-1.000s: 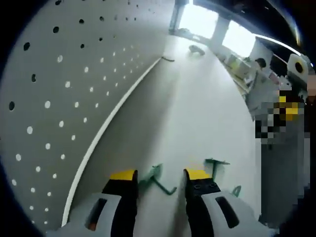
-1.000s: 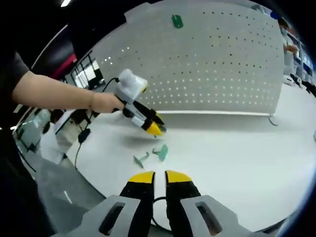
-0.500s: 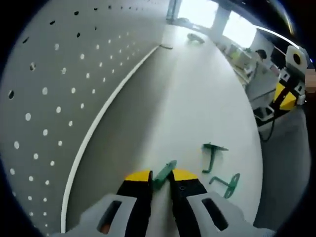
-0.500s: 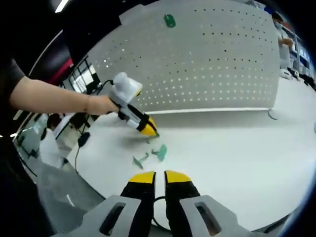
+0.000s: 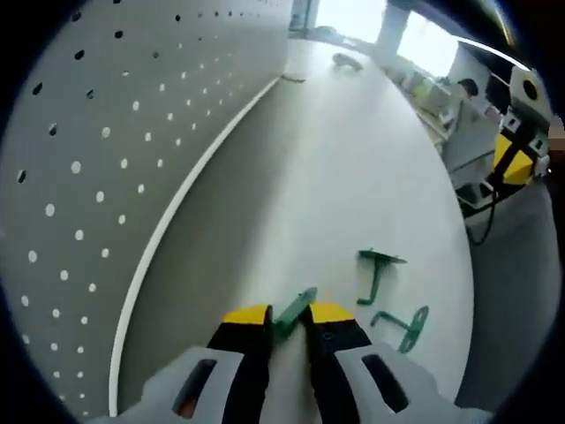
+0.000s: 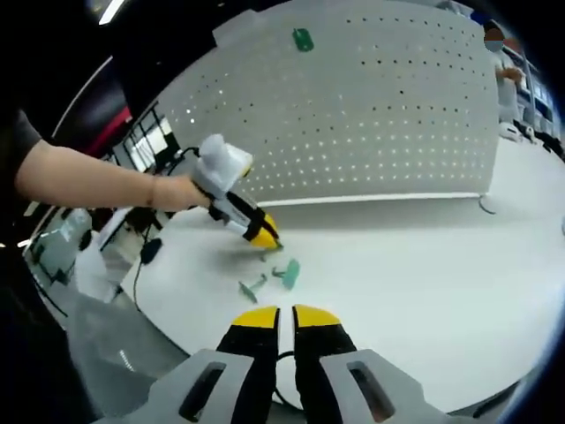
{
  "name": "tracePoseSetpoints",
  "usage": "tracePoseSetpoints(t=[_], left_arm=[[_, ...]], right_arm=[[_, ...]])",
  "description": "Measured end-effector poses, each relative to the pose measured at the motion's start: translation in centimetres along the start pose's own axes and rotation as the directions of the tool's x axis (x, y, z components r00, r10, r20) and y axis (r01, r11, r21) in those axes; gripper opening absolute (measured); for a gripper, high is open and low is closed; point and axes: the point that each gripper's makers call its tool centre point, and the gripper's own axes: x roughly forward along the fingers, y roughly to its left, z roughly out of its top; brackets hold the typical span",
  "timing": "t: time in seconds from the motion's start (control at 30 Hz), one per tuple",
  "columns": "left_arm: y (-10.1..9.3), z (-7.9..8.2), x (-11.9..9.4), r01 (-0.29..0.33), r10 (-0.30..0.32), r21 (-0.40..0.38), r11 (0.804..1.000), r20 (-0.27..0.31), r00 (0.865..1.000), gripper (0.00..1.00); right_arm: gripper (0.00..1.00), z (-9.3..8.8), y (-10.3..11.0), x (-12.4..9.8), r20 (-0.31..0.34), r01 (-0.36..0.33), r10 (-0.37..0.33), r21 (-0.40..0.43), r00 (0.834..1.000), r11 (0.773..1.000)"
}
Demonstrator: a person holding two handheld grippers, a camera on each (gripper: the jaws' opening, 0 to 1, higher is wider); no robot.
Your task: Insert the hook assembly into the mounting plate slot until the hook locks in place.
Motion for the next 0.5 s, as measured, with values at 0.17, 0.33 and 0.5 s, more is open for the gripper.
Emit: tracePoseSetpoints(t=[0.17,0.33,0.5], left_arm=[[0.2,-0.1,-0.1,-0.011,0.011,0.02,1.0,-0.003,1.0,0.23],[0.3,0.6,-0.4,-0.017,0.016,0.021,1.0,0.04,0.999,0.34],[-0.2,1.3,-0.3,0.007,-0.01,0.058,0.998,0.052,0.999,0.33]], right_arm=[[0.04,-0.1,-0.1,-0.1,0.001,0.005,-0.005,0.009,1.0,1.0],[0.04,-0.2,0.0,0.0,-0.002,0.006,-0.006,0.012,1.0,1.0],[0.04,-0.4,0.0,0.0,-0.004,0.008,-0.008,0.017,1.0,1.0]])
